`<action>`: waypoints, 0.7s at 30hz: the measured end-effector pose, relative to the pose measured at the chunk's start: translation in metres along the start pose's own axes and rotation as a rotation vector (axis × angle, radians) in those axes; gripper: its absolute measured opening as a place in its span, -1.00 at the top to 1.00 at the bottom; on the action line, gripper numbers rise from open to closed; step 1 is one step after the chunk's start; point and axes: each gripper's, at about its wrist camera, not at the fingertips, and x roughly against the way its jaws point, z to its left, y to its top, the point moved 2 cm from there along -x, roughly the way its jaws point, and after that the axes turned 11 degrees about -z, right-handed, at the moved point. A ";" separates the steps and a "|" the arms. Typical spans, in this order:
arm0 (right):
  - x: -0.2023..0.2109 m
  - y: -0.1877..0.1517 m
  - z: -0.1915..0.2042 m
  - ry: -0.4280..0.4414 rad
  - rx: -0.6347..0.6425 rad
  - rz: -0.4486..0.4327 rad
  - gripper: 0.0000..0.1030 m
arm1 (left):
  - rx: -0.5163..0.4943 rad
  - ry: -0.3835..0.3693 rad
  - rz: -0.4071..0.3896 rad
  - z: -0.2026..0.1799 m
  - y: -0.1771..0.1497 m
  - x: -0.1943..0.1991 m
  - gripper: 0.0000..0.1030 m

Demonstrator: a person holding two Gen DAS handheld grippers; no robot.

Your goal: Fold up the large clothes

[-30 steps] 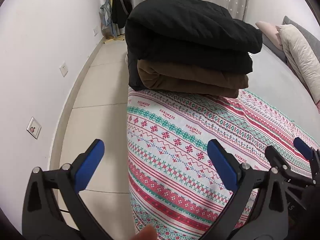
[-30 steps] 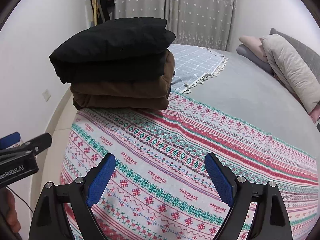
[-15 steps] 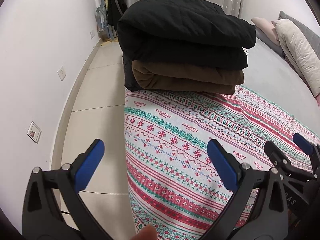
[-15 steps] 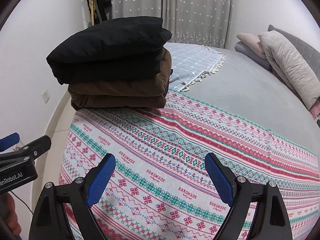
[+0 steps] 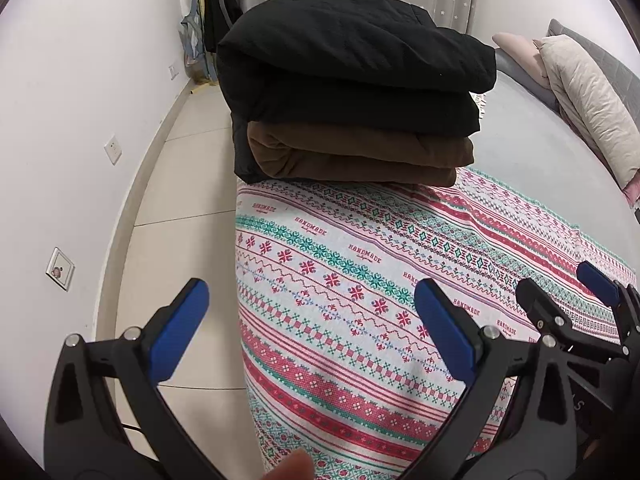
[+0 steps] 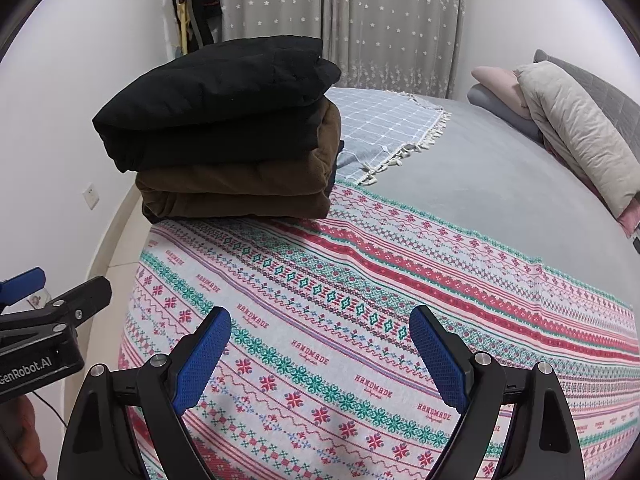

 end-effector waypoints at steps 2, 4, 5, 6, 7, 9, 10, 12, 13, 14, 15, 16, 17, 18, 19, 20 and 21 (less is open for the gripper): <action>0.001 0.000 -0.001 -0.002 -0.002 -0.002 -0.78 | -0.001 0.000 -0.002 0.000 0.000 0.000 -0.98; 0.001 0.000 -0.002 -0.003 -0.006 -0.004 -0.78 | 0.001 0.002 -0.002 0.000 0.000 0.000 -0.98; 0.002 0.000 -0.002 -0.003 -0.009 -0.006 -0.78 | 0.003 0.002 -0.002 0.001 0.000 0.000 -0.98; 0.002 0.001 -0.003 -0.004 -0.012 -0.007 -0.78 | 0.005 0.003 -0.001 0.001 0.000 0.001 -0.98; 0.002 0.001 -0.003 -0.004 -0.015 -0.009 -0.78 | 0.006 0.003 0.000 0.002 0.000 0.000 -0.98; 0.002 0.001 -0.003 -0.005 -0.016 -0.007 -0.78 | 0.008 0.005 0.002 0.003 0.000 -0.001 -0.98; 0.001 0.000 -0.003 -0.005 -0.015 -0.007 -0.78 | 0.008 0.005 0.002 0.003 0.000 -0.001 -0.98; 0.001 0.000 -0.001 -0.005 -0.011 -0.005 -0.78 | 0.007 0.004 0.002 0.003 0.000 0.000 -0.98; 0.001 0.000 0.000 -0.005 -0.009 -0.005 -0.78 | 0.007 0.004 0.002 0.003 -0.001 0.000 -0.98; 0.001 0.000 0.000 -0.004 -0.008 -0.006 -0.78 | 0.007 0.004 0.002 0.003 -0.001 0.000 -0.98; 0.001 0.000 0.001 -0.002 -0.006 -0.007 -0.78 | 0.008 0.004 0.002 0.003 -0.001 0.000 -0.98; 0.001 0.000 0.002 0.000 -0.005 -0.007 -0.78 | 0.008 0.003 0.002 0.003 -0.001 0.000 -0.98; 0.001 0.000 0.002 0.000 -0.005 -0.007 -0.78 | 0.008 0.005 0.002 0.003 -0.001 0.000 -0.98; 0.001 0.000 0.002 0.000 -0.004 -0.006 -0.78 | 0.008 0.006 0.002 0.003 -0.001 0.000 -0.98; 0.001 0.000 0.003 -0.001 -0.003 -0.007 -0.78 | 0.007 0.006 0.002 0.003 -0.001 0.000 -0.98; 0.001 0.000 0.003 -0.001 -0.002 -0.007 -0.78 | 0.007 0.007 0.001 0.003 0.000 0.000 -0.98; 0.002 0.000 0.004 -0.001 -0.001 -0.007 -0.78 | 0.008 0.006 0.001 0.003 -0.001 0.000 -0.98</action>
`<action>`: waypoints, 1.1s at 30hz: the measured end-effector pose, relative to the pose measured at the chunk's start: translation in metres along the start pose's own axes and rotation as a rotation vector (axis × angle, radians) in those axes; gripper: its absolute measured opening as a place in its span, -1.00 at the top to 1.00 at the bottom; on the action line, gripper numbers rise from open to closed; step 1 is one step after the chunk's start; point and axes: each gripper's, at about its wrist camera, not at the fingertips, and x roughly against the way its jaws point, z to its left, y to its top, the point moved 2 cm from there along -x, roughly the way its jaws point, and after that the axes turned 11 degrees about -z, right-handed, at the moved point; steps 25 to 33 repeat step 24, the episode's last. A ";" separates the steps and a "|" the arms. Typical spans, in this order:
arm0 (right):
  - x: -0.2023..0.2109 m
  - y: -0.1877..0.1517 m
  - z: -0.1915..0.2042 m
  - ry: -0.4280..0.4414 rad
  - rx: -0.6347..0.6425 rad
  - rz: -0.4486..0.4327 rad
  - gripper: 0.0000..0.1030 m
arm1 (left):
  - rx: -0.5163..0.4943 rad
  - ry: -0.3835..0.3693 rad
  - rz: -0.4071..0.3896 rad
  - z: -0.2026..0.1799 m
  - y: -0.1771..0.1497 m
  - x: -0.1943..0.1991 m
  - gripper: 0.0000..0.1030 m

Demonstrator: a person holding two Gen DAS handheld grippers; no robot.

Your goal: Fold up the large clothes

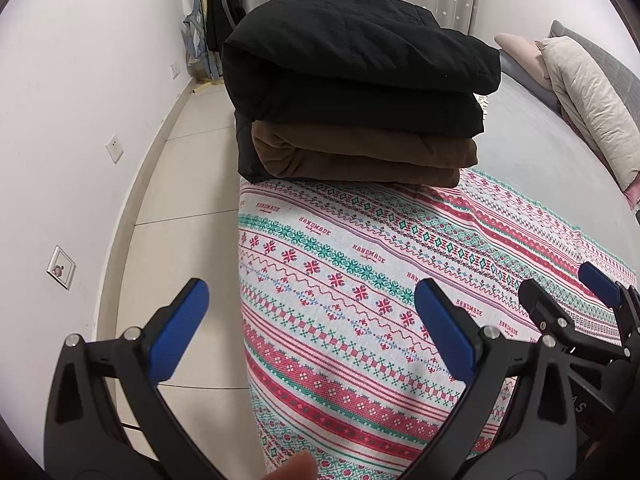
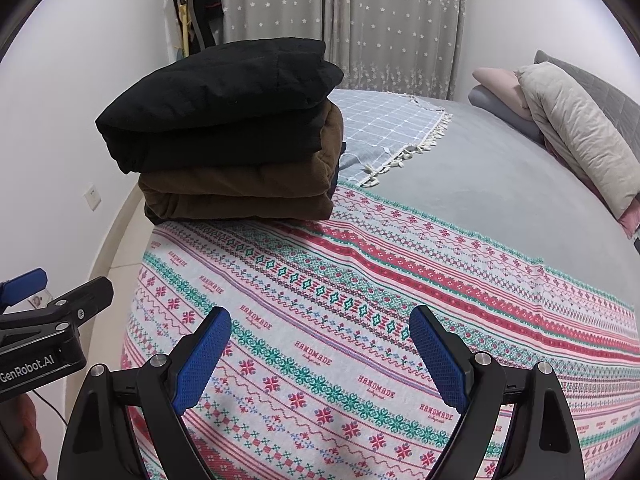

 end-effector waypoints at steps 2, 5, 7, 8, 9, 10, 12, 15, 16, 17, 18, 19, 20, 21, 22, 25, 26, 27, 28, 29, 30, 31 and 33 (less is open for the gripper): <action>0.000 0.000 0.001 0.003 0.002 0.000 -0.78 | -0.001 0.000 0.001 0.000 0.000 0.000 -0.98; 0.001 0.000 0.002 0.005 0.005 0.000 -0.78 | -0.001 0.000 0.000 0.000 0.000 0.000 -0.98; 0.000 -0.001 0.002 0.005 0.006 0.001 -0.78 | -0.001 0.001 0.001 0.000 0.000 0.000 -0.98; 0.000 0.000 0.003 0.005 0.006 0.001 -0.78 | 0.000 0.002 0.001 0.000 0.000 0.000 -0.98; 0.000 0.000 0.003 0.005 0.006 0.000 -0.78 | 0.000 0.003 0.002 0.001 0.000 0.000 -0.98; 0.000 0.000 0.003 0.005 0.005 0.000 -0.78 | 0.001 0.004 0.002 0.001 0.000 0.000 -0.98; 0.000 0.000 0.003 0.006 0.006 0.001 -0.78 | 0.002 0.008 0.003 0.002 -0.001 0.001 -0.98; 0.000 0.000 0.003 0.006 0.007 0.001 -0.78 | 0.005 0.003 0.005 0.004 -0.001 0.001 -0.98; 0.000 -0.001 0.003 0.004 0.009 0.001 -0.78 | 0.009 0.004 0.008 0.005 -0.001 0.000 -0.98; 0.000 0.000 0.003 0.003 0.010 0.001 -0.78 | 0.014 0.012 0.009 0.007 -0.001 0.000 -0.98; 0.000 0.000 0.003 0.001 0.011 0.001 -0.78 | 0.015 0.018 0.008 0.009 -0.001 -0.001 -0.98; 0.000 0.000 0.003 0.000 0.010 0.001 -0.78 | 0.014 0.026 0.007 0.010 0.000 -0.001 -0.98; 0.001 0.000 0.003 -0.001 0.010 0.000 -0.78 | 0.015 0.033 0.008 0.011 0.000 -0.001 -0.98; 0.001 0.001 0.004 0.001 0.011 0.000 -0.78 | 0.017 0.036 0.008 0.012 0.000 0.000 -0.98; 0.002 0.002 0.004 0.002 0.013 0.001 -0.78 | 0.021 0.037 0.006 0.012 0.000 0.001 -0.98; 0.007 0.004 0.006 0.001 0.018 0.000 -0.78 | 0.014 0.026 0.005 0.009 0.001 0.004 -0.98; 0.007 0.004 0.006 0.001 0.018 0.000 -0.78 | 0.014 0.026 0.005 0.009 0.001 0.004 -0.98; 0.007 0.004 0.006 0.001 0.018 0.000 -0.78 | 0.014 0.026 0.005 0.009 0.001 0.004 -0.98; 0.007 0.004 0.006 0.001 0.018 0.000 -0.78 | 0.014 0.026 0.005 0.009 0.001 0.004 -0.98; 0.007 0.004 0.006 0.001 0.018 0.000 -0.78 | 0.014 0.026 0.005 0.009 0.001 0.004 -0.98; 0.007 0.004 0.006 0.001 0.018 0.000 -0.78 | 0.014 0.026 0.005 0.009 0.001 0.004 -0.98; 0.007 0.004 0.006 0.001 0.018 0.000 -0.78 | 0.014 0.026 0.005 0.009 0.001 0.004 -0.98; 0.007 0.004 0.006 0.001 0.018 0.000 -0.78 | 0.014 0.026 0.005 0.009 0.001 0.004 -0.98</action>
